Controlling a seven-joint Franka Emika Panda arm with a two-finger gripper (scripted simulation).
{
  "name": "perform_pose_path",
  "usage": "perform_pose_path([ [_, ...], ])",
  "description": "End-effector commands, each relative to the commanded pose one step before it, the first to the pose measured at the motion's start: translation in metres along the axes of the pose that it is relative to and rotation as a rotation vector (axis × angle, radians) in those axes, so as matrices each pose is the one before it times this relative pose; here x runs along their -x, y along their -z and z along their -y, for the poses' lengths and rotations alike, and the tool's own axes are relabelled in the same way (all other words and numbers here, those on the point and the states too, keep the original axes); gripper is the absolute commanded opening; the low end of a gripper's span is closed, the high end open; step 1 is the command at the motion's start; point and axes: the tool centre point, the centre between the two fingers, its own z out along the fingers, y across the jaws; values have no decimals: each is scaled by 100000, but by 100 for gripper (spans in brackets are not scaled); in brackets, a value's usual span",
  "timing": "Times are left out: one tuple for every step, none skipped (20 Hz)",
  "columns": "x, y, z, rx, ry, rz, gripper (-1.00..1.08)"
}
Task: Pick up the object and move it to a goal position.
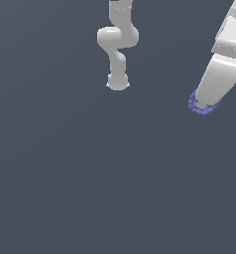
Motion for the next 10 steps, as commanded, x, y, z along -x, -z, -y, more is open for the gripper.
perform_pose_path([
  [-397, 419, 44, 3, -46, 17, -100],
  [-116, 116, 13, 0, 0, 0, -100],
  [-137, 76, 43, 3, 56, 41, -100],
  [-85, 83, 5, 0, 0, 0, -100],
  [-70, 68, 2, 0, 0, 0, -100],
  [-56, 54, 0, 0, 0, 0, -100],
  [-42, 41, -1, 0, 0, 0, -100],
  [-29, 28, -2, 0, 0, 0, -100],
  [-39, 23, 43, 9, 68, -6, -100],
  [-6, 5, -1, 0, 0, 0, -100],
])
